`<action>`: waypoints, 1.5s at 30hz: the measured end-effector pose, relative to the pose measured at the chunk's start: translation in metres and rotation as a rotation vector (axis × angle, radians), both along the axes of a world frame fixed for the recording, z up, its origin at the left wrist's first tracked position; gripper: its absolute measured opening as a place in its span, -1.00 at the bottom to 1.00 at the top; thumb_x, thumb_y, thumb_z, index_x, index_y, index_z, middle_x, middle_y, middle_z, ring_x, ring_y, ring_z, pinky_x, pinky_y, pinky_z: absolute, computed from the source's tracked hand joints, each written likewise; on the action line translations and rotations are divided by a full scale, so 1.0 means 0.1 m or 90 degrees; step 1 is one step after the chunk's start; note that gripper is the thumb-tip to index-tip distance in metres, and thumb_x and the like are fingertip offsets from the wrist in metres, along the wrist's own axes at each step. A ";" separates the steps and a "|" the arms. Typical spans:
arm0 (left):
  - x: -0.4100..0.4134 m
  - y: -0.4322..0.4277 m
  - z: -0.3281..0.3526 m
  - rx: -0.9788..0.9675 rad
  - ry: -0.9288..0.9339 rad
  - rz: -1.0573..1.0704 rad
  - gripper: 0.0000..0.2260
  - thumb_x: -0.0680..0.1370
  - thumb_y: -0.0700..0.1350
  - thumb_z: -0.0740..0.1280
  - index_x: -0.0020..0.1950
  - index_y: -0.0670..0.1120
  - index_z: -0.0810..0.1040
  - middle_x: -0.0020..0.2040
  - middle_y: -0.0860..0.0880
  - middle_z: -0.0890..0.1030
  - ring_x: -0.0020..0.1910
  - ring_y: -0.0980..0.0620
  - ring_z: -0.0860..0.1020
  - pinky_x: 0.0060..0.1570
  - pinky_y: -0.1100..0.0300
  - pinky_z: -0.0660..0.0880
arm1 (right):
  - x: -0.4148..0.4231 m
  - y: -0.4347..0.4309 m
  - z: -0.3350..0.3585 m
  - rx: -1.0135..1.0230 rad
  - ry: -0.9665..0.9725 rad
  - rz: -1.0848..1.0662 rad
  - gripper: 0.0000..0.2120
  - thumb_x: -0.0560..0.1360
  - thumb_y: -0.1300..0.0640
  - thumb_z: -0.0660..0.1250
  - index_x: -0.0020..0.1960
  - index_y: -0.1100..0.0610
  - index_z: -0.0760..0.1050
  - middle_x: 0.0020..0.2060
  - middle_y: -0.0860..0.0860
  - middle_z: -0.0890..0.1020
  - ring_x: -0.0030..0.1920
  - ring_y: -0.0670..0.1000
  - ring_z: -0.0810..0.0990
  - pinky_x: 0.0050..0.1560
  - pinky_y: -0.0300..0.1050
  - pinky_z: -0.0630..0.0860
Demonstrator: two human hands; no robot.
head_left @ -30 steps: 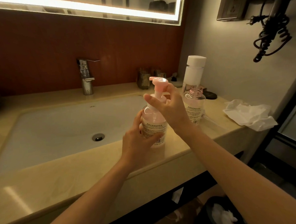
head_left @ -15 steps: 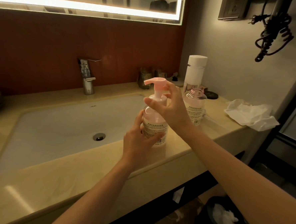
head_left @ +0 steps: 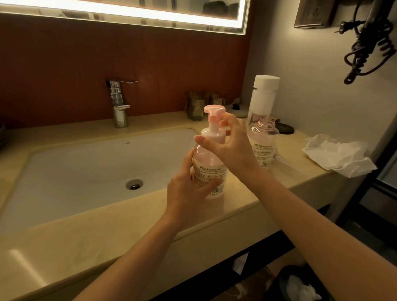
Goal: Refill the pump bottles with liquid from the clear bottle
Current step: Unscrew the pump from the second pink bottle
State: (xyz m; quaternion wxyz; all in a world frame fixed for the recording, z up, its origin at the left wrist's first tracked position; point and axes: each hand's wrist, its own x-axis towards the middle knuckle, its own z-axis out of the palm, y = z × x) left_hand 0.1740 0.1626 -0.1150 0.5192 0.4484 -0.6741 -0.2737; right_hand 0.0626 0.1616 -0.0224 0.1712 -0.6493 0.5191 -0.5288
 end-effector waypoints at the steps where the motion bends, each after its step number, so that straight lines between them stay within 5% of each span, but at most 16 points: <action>1: 0.00 0.00 0.00 -0.001 -0.001 0.000 -0.26 0.35 0.10 0.46 0.44 0.16 0.18 0.21 0.06 0.55 0.10 0.03 0.58 -0.01 -0.07 0.57 | 0.00 0.00 0.00 -0.009 0.014 -0.015 -0.34 0.34 -0.02 0.47 0.34 0.11 0.29 0.14 0.03 0.36 0.08 -0.05 0.40 0.02 -0.25 0.44; 4: -0.01 0.00 -0.01 -0.003 -0.003 -0.001 -0.25 0.34 0.09 0.46 0.45 0.17 0.17 0.21 0.05 0.55 0.09 0.04 0.58 -0.01 -0.05 0.58 | -0.01 -0.01 -0.03 -0.004 0.004 0.003 -0.37 0.38 0.04 0.46 0.36 0.09 0.28 0.13 0.06 0.45 0.08 0.02 0.48 0.05 -0.13 0.52; 8: -0.01 0.01 0.00 0.003 0.009 -0.006 -0.24 0.31 0.17 0.42 0.44 0.21 0.16 0.21 0.06 0.55 0.10 0.05 0.58 0.00 -0.05 0.58 | -0.03 0.02 -0.03 0.043 -0.041 0.105 -0.43 0.46 0.24 0.33 0.41 0.07 0.21 0.09 0.02 0.49 0.04 -0.02 0.52 -0.05 -0.28 0.51; 13: 0.00 0.03 0.02 0.010 0.017 -0.016 -0.24 0.30 0.21 0.42 0.44 0.18 0.18 0.21 0.06 0.55 0.10 0.05 0.58 -0.01 -0.05 0.58 | -0.03 0.00 -0.03 -0.008 -0.017 0.045 -0.38 0.41 0.04 0.43 0.38 0.07 0.24 0.19 0.03 0.44 0.11 -0.04 0.47 -0.04 -0.36 0.44; 17: 0.01 0.02 0.01 0.011 0.011 -0.012 -0.26 0.36 0.06 0.47 0.44 0.19 0.17 0.21 0.06 0.55 0.10 0.06 0.58 0.00 -0.04 0.58 | -0.04 -0.01 -0.05 -0.020 0.011 0.032 -0.33 0.39 0.02 0.44 0.41 0.13 0.24 0.03 0.00 0.55 -0.09 -0.16 0.51 -0.13 -0.44 0.45; 20: 0.00 0.04 0.04 0.010 0.004 -0.014 -0.24 0.32 0.15 0.45 0.43 0.22 0.16 0.20 0.06 0.56 0.10 0.06 0.58 0.00 -0.04 0.58 | -0.08 -0.02 -0.01 -0.015 0.017 0.027 -0.29 0.39 -0.03 0.43 0.43 0.16 0.24 0.07 0.00 0.59 0.01 -0.08 0.56 0.03 -0.20 0.54; 23: -0.06 0.02 0.07 0.000 -0.015 -0.014 -0.20 0.25 0.25 0.41 0.42 0.22 0.17 0.18 0.08 0.57 0.07 0.06 0.59 -0.02 -0.04 0.57 | -0.18 0.01 0.23 -0.025 -0.071 0.038 -0.36 0.41 0.00 0.41 0.40 0.18 0.29 0.06 0.01 0.59 0.01 -0.09 0.58 -0.03 -0.27 0.55; 26: -0.16 -0.01 0.08 0.000 -0.019 -0.011 -0.22 0.29 0.14 0.48 0.42 0.22 0.18 0.17 0.10 0.57 0.07 0.04 0.58 -0.01 -0.06 0.57 | -0.38 0.06 0.53 -0.063 -0.131 0.010 -0.53 0.45 0.05 0.37 0.29 0.23 0.40 -0.10 -0.09 0.57 -0.13 -0.15 0.57 -0.20 -0.39 0.49; 34: -0.52 -0.17 0.15 0.006 -0.022 -0.042 -0.23 0.32 0.03 0.50 0.43 0.20 0.17 0.23 0.08 0.53 0.15 0.06 0.53 0.06 -0.02 0.55 | -1.26 0.04 0.62 -0.172 -0.346 -0.162 -0.76 0.46 -0.05 0.35 -0.03 0.12 0.54 -0.21 -0.11 0.57 -0.17 -0.19 0.56 -0.03 -0.26 0.52; 38: -0.69 -0.30 0.15 0.001 -0.020 -0.050 -0.25 0.33 -0.01 0.51 0.43 0.14 0.21 0.20 0.06 0.54 0.14 0.05 0.52 0.05 -0.01 0.54 | -1.65 -0.11 0.39 -0.104 -0.335 -0.236 -0.74 0.48 -0.06 0.33 0.00 0.13 0.52 -0.20 -0.12 0.56 -0.17 -0.15 0.56 0.01 -0.23 0.54; 41: -0.82 -0.40 0.15 -0.006 -0.028 -0.054 -0.25 0.34 -0.04 0.51 0.42 0.15 0.20 0.19 0.10 0.52 0.13 0.10 0.51 0.05 0.09 0.55 | -1.95 -0.30 0.30 -0.019 -0.349 -0.273 -0.79 0.49 -0.08 0.30 -0.12 0.06 0.46 -0.23 -0.10 0.54 -0.24 -0.13 0.53 -0.15 -0.25 0.52; 45: -0.96 -0.51 0.14 -0.013 -0.032 -0.055 -0.25 0.35 -0.04 0.50 0.43 0.15 0.17 0.14 0.17 0.47 0.11 0.15 0.47 -0.01 0.26 0.51 | -2.38 -0.59 0.13 0.121 -0.279 -0.304 -0.66 0.46 -0.10 0.34 0.07 0.14 0.46 -0.04 0.04 0.57 -0.15 -0.08 0.55 -0.22 -0.22 0.53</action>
